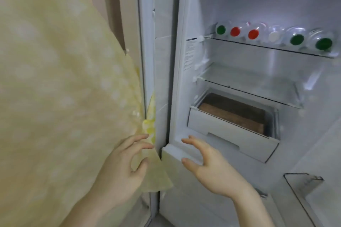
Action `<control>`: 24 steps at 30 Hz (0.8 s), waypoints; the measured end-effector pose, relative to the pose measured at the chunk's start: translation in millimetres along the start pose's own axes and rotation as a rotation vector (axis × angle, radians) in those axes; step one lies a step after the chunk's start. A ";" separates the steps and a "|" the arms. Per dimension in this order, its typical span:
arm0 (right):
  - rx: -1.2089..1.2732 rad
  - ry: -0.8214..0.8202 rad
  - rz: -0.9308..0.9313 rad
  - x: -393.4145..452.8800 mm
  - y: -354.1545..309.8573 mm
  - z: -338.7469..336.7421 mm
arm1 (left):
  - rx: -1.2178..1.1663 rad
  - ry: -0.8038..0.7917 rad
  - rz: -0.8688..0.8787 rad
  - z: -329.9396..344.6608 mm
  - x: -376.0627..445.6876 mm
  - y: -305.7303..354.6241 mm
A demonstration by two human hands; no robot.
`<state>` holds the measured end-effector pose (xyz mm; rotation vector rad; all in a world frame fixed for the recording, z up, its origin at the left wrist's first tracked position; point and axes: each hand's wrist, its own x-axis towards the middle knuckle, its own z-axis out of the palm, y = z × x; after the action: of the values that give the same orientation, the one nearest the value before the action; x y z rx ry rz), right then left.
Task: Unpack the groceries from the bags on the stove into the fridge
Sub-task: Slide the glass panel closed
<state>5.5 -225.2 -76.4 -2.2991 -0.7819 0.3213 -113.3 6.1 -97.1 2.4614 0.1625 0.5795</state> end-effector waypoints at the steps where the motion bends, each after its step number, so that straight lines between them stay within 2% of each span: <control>1: 0.003 -0.045 -0.024 -2.9 -4.7 11.6 | 0.023 0.026 -0.036 -5.8 -20.4 -4.1; 4: -0.004 -0.189 -0.104 -13.9 -19.7 48.7 | 0.087 0.067 -0.184 -29.4 -80.7 -17.9; 9: -0.014 -0.381 -0.250 -33.3 -61.1 95.6 | 0.233 0.103 -0.320 -73.3 -174.3 -28.5; 24: -0.037 -0.691 -0.606 -110.3 -183.1 217.1 | 0.412 0.198 -0.639 -167.8 -371.9 -11.3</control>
<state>-254.8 -71.1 -112.2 -1.8446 -1.7739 0.8288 -520.8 13.1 -118.8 2.5144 1.1987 0.5324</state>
